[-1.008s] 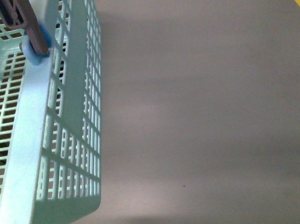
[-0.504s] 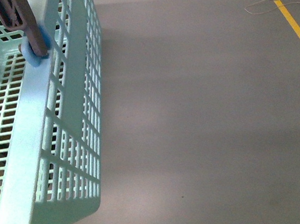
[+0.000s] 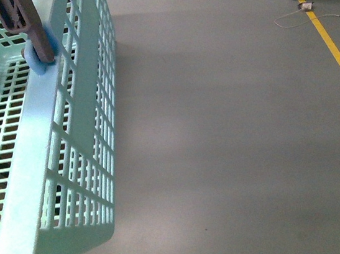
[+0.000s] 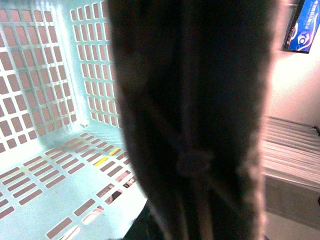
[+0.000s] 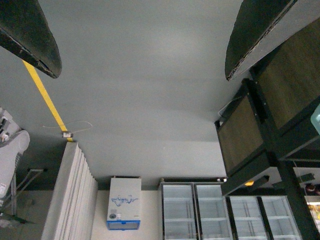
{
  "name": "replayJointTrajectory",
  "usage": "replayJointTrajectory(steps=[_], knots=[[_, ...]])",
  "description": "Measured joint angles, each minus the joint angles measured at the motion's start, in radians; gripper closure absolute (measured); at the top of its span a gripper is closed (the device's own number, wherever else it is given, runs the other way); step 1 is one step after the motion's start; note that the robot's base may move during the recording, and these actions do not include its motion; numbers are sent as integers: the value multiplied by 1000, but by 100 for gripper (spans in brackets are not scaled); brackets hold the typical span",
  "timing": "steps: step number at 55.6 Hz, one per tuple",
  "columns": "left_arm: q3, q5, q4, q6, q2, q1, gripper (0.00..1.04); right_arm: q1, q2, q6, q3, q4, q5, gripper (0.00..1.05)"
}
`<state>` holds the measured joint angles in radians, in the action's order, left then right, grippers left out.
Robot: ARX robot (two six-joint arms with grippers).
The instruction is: Pick lemon and mango into basket
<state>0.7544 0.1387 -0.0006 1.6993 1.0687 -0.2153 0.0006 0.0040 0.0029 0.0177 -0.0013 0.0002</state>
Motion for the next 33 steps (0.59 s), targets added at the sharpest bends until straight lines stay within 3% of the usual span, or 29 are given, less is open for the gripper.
replayJointTrajectory(steps=[33], knots=[[-2,3,0,4,0,-5,100,0,0,0,0,0,3,9]])
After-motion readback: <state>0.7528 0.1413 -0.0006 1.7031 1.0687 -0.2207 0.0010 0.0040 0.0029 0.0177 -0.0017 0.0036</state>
